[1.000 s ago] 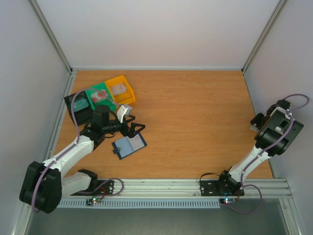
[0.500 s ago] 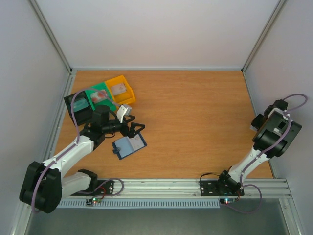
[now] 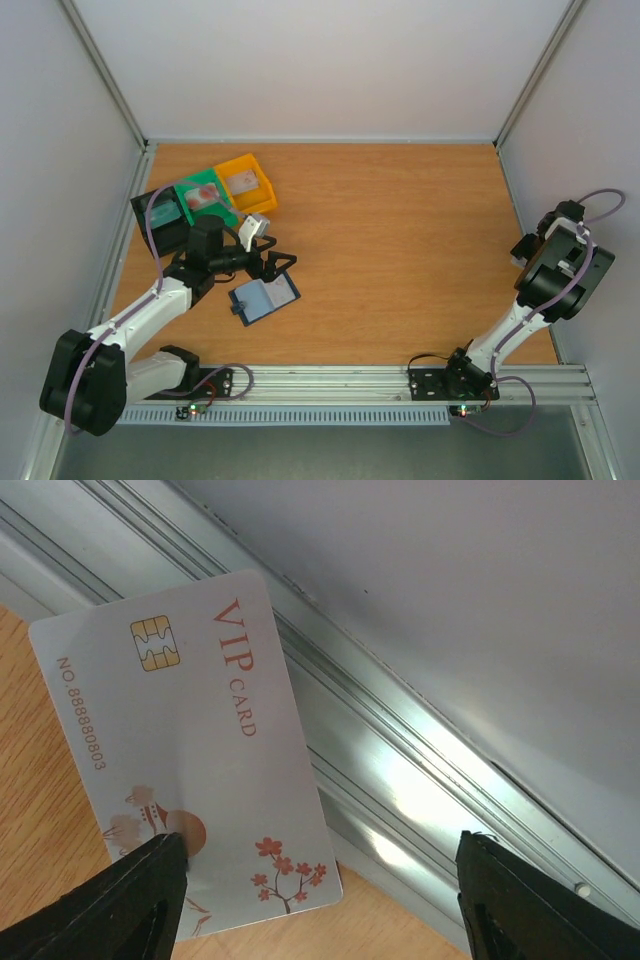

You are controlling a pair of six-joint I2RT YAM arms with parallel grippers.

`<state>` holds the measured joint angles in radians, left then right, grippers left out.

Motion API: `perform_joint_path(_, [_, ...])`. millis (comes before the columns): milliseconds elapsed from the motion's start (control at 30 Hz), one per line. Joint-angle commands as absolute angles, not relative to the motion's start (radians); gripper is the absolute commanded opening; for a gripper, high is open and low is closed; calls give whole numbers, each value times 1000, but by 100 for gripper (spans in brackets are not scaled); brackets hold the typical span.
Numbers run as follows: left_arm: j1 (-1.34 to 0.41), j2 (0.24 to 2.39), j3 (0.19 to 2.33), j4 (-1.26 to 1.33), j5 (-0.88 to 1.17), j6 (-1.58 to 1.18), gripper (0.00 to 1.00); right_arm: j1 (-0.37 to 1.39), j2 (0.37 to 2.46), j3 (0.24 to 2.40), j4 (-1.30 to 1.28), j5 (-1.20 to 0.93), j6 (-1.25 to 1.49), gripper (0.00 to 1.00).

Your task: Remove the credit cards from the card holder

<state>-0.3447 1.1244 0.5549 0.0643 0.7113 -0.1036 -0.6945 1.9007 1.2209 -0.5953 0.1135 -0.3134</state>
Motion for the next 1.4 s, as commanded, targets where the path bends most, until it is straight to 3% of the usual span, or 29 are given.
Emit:
perform_joint_path(0, [-348,1122,544,109,728,-94,99,-740,1864,1230,-568,174,-258,76])
perform_joint_path(133, [-348,1130,544,111,730,-98,99,-737,1842,1217,-504,75,-251,84])
perform_joint_path(233, [-348,1130,543,112,731,-103,99,-736,1897,1240,-490,68,-231,98])
perform_joint_path(500, [-348,1127,544,97,722,-100,99,-747,1996,1290,-514,42,-241,99])
perform_joint_path(633, [-348,1127,542,104,721,-99,99,-775,2019,1299,-522,-44,-260,95])
perform_joint_path(767, [-348,1130,543,105,719,-97,99,-796,2045,1311,-578,93,-237,75])
perform_joint_path(1367, [-348,1120,532,118,719,-101,99,-828,1886,1117,-495,233,-145,64])
